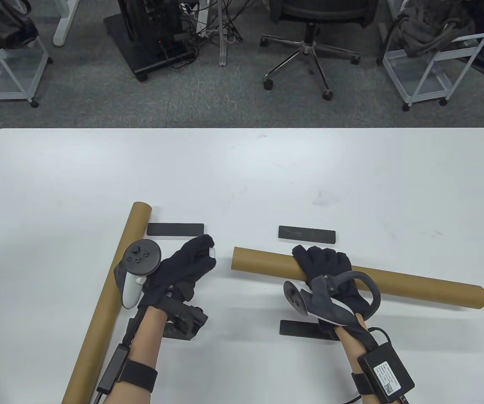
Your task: Roll up posters and store in mailing tubes
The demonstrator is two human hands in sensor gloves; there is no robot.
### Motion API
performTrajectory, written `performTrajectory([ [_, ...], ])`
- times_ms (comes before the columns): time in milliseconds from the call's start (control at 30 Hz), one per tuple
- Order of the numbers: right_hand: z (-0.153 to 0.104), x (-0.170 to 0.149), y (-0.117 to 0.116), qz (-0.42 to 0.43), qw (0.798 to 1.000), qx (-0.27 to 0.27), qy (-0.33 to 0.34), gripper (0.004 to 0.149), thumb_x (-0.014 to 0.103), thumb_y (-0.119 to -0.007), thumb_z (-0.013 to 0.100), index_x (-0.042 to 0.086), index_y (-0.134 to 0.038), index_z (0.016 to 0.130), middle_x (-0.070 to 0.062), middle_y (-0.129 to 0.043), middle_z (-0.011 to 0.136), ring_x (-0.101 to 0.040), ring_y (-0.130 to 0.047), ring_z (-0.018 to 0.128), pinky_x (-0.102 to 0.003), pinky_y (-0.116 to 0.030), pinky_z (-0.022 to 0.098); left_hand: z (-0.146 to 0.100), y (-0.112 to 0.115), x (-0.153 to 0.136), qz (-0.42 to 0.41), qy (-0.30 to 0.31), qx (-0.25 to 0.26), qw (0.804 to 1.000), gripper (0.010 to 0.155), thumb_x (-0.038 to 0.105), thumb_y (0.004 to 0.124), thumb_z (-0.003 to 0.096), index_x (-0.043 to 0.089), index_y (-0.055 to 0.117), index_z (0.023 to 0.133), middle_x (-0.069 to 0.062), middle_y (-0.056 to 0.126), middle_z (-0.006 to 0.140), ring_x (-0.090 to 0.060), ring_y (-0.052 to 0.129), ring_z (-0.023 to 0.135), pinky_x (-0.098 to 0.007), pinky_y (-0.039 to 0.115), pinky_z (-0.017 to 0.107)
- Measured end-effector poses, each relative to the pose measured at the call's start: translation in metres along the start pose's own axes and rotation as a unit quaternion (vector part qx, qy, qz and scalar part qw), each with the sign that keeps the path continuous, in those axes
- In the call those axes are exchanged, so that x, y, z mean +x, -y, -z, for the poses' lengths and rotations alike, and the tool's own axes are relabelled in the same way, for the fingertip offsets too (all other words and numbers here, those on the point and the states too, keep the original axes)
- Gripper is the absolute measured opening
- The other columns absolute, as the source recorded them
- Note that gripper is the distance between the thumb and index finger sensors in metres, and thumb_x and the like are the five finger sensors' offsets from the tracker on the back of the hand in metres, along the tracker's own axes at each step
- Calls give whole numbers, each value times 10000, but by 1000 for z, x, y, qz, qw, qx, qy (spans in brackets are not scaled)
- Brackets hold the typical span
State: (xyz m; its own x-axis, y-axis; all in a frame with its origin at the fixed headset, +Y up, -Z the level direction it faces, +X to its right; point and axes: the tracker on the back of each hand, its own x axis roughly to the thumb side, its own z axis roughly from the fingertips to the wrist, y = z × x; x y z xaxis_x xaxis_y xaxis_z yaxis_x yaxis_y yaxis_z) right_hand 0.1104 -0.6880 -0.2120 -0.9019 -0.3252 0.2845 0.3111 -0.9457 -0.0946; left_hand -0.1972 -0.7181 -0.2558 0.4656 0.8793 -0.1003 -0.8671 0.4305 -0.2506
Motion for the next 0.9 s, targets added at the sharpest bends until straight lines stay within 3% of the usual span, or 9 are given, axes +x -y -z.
performTrajectory([
  [433,-1,8,4,0,1000,-10,13,791,375,-780,420,162,-430,1097,-151,-668,1078,-439,-779,924,-631,-665,676,0,12,7,-27,7,-18,999,573,388,821,505,391,689,1062,-17,733,1160,-254,897,979,-478,727,798],
  [700,-1,6,4,5,1000,-9,8,789,377,-774,424,152,-432,1098,-162,-673,1074,-445,-782,916,-633,-666,672,-6,24,19,0,-4,29,1000,573,382,816,506,361,691,1065,-10,739,1158,-236,906,978,-444,741,792],
  [767,0,6,4,7,1000,-11,1,788,374,-773,429,140,-433,1101,-172,-674,1071,-454,-782,910,-643,-666,666,-8,31,25,9,13,13,1000,654,376,803,517,289,591,1130,-63,651,1209,-266,843,1040,-454,721,799],
  [833,2,7,5,-4,1000,-12,-8,787,371,-772,430,132,-438,1101,-178,-676,1068,-463,-785,905,-653,-669,660,-9,44,33,19,40,-38,998,801,368,777,537,159,378,1199,-199,440,1263,-365,653,1122,-501,659,814],
  [900,3,6,4,-7,1000,-10,-12,782,356,-778,426,130,-446,1097,-184,-680,1065,-473,-781,904,-663,-661,660,-11,55,39,53,50,-44,996,846,354,763,545,112,286,1201,-253,343,1263,-424,549,1134,-536,615,816],
])
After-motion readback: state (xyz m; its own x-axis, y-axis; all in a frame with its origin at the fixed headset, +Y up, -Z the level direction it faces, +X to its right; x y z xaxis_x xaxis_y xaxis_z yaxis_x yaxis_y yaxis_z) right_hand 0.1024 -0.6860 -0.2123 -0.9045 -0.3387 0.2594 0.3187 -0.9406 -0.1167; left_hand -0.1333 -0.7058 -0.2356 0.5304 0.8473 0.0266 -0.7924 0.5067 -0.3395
